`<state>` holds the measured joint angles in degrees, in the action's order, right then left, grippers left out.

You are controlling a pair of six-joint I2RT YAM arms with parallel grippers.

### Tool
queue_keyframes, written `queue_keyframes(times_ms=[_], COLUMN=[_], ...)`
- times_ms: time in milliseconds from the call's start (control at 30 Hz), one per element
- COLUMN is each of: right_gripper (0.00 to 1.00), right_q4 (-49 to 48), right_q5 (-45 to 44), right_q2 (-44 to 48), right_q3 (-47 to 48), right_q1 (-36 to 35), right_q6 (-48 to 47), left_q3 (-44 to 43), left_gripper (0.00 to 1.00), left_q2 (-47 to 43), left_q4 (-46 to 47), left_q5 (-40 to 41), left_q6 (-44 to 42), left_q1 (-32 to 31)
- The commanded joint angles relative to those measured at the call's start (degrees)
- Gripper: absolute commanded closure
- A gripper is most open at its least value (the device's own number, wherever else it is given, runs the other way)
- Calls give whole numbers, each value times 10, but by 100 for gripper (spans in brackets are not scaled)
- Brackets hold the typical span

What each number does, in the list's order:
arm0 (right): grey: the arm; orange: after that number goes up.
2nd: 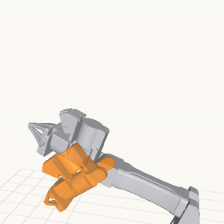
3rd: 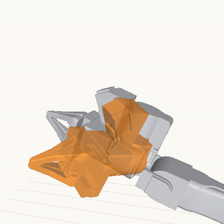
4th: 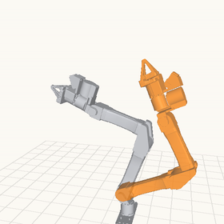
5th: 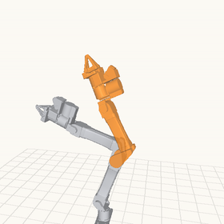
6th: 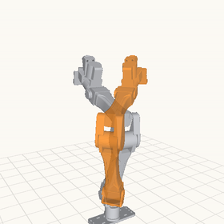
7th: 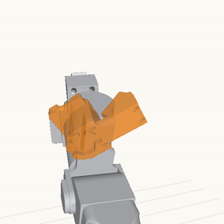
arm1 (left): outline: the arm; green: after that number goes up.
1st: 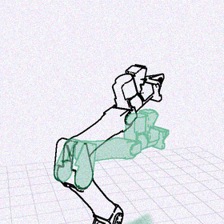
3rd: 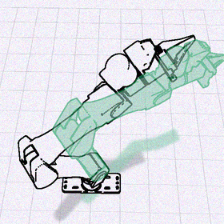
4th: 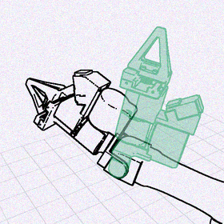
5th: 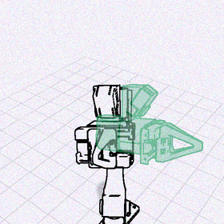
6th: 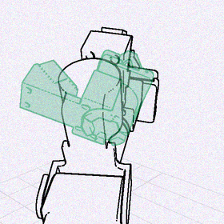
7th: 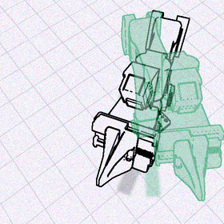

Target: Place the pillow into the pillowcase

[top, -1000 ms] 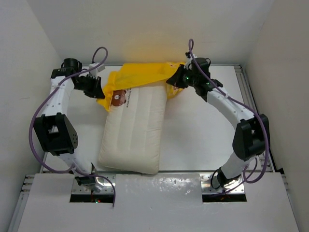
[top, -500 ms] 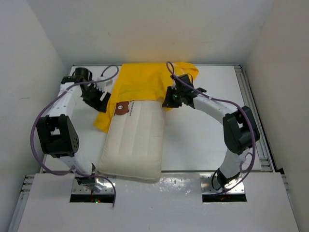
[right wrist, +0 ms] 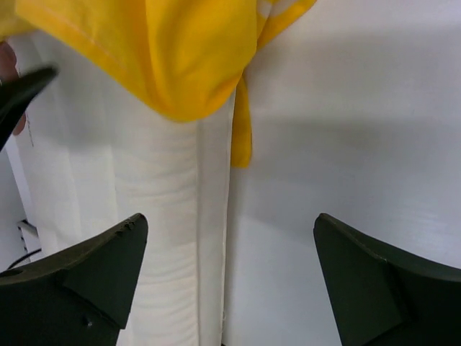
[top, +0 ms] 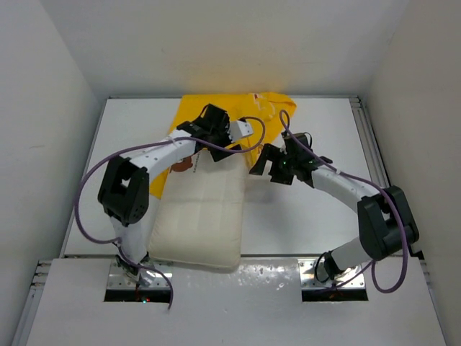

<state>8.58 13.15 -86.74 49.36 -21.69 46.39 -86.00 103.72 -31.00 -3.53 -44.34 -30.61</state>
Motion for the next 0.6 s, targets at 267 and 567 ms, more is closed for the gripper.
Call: queue_keyframes(times_ms=[267, 567], right_gripper=[5, 1], right_q4=[-99, -198], right_q5=[31, 52], right_q2=[48, -81], right_q3=[-95, -16], right_q1=[-24, -105], right_q6=[71, 127], left_q3=[24, -36], left_gripper=[57, 100], left_q2=[73, 36], left_q4=[135, 17], left_q5=[81, -26], left_q6=[14, 92], left_q1=[23, 43])
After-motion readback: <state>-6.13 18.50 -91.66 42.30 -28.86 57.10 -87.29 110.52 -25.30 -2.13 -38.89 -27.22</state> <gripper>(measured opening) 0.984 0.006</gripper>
